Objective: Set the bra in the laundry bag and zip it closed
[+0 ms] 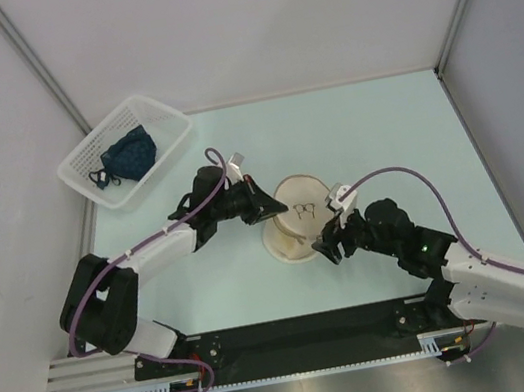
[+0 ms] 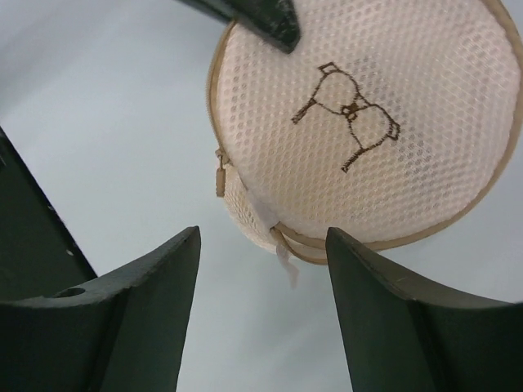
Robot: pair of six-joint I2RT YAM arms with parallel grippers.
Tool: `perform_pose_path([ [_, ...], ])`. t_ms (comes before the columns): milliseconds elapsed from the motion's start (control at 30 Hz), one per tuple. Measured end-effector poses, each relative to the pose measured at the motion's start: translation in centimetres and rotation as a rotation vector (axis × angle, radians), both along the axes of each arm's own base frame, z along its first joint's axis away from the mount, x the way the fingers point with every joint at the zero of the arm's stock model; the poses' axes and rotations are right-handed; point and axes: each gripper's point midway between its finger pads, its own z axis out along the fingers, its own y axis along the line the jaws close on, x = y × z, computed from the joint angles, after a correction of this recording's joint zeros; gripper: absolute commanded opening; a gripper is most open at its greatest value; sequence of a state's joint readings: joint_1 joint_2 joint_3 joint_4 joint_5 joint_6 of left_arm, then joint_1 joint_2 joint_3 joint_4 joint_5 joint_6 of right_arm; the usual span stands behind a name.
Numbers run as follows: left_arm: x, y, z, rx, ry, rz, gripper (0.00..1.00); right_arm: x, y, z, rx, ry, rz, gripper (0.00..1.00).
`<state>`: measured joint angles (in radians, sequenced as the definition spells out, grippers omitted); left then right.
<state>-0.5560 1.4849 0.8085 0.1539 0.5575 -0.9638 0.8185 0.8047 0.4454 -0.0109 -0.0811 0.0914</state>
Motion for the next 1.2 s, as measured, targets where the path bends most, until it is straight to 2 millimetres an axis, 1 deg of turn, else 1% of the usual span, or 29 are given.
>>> perform_pose_path([
  [33,0.0,0.1,0.0,0.0,0.0,-0.007,0.0,-0.3,0.3,-0.3,-0.019,-0.031,0.026,0.73],
  [67,0.0,0.2,0.0,0.001,0.001,-0.014,0.0,-0.4,0.5,-0.7,-0.045,-0.063,0.046,0.74],
  [233,-0.1,0.6,-0.3,0.003,0.009,-0.033,0.0,-1.5,1.9,-3.1,-0.206,-0.199,0.129,0.75],
  [333,-0.2,0.6,-0.3,0.002,0.008,-0.042,0.0,-0.7,2.2,-3.7,-0.275,-0.274,0.119,0.72],
  [400,-0.4,0.6,-0.2,-0.001,0.01,-0.049,0.0,0.0,2.3,-4.1,-0.326,-0.324,0.103,0.64],
  [500,-0.5,0.6,-0.2,-0.003,0.009,-0.056,0.0,1.0,2.3,-4.3,-0.373,-0.389,0.073,0.62],
  [533,-0.5,0.6,-0.2,-0.002,0.007,-0.058,0.0,1.3,2.4,-4.3,-0.384,-0.41,0.066,0.59],
  [567,-0.5,0.6,-0.2,-0.003,0.006,-0.059,0.0,1.6,2.4,-4.3,-0.394,-0.427,0.062,0.54],
  [600,-0.5,0.6,-0.2,-0.003,0.007,-0.059,0.0,1.8,2.5,-4.2,-0.404,-0.444,0.056,0.43],
  [667,-0.5,0.6,-0.2,-0.003,0.006,-0.06,0.01,2.2,2.5,-4.1,-0.418,-0.468,0.051,0.31],
  [700,-0.5,0.6,-0.2,-0.003,0.007,-0.06,0.09,2.3,2.5,-4.1,-0.422,-0.474,0.047,0.23],
  [733,-0.5,0.6,-0.2,-0.003,0.006,-0.06,0.17,2.4,2.6,-4.0,-0.423,-0.482,0.048,0.2],
  [767,-0.5,0.6,-0.2,-0.001,0.004,-0.059,0.26,2.5,2.6,-3.9,-0.424,-0.488,0.049,0.12],
  [800,-0.4,0.6,-0.3,0.002,0.0,-0.057,0.49,2.5,2.6,-3.9,-0.424,-0.492,0.051,0.07],
  [833,-0.3,0.7,-0.3,0.01,-0.01,-0.057,0.57,2.5,2.6,-3.8,-0.425,-0.497,0.051,0.03],
  [867,-0.3,0.9,-0.5,0.026,-0.018,-0.049,0.63,2.6,2.6,-3.8,-0.425,-0.5,0.052,0.0],
  [900,-0.2,1.2,-0.6,0.045,-0.034,-0.043,0.69,2.7,2.6,-3.8,-0.42,-0.496,0.052,0.0],
  [967,0.1,2.2,-0.5,0.097,-0.073,-0.002,0.7,2.9,2.4,-3.9,-0.419,-0.483,0.048,0.0],
  [1033,0.3,3.7,0.7,0.164,-0.165,0.072,0.64,3.0,2.2,-4.1,-0.411,-0.448,0.052,0.0],
  [1067,0.1,4.2,1.6,0.178,-0.21,0.094,0.58,2.9,2.2,-4.1,-0.405,-0.436,0.055,0.0],
  [1100,-0.3,5.0,3.0,0.199,-0.294,0.13,0.46,2.8,2.3,-4.0,-0.391,-0.414,0.061,0.0],
  [1133,-0.6,5.6,4.0,0.201,-0.345,0.154,0.44,2.6,2.5,-3.9,-0.381,-0.401,0.066,0.0],
  [1200,-2.7,5.6,6.1,0.193,-0.471,0.159,0.43,2.1,2.8,-3.8,-0.36,-0.366,0.085,0.0],
])
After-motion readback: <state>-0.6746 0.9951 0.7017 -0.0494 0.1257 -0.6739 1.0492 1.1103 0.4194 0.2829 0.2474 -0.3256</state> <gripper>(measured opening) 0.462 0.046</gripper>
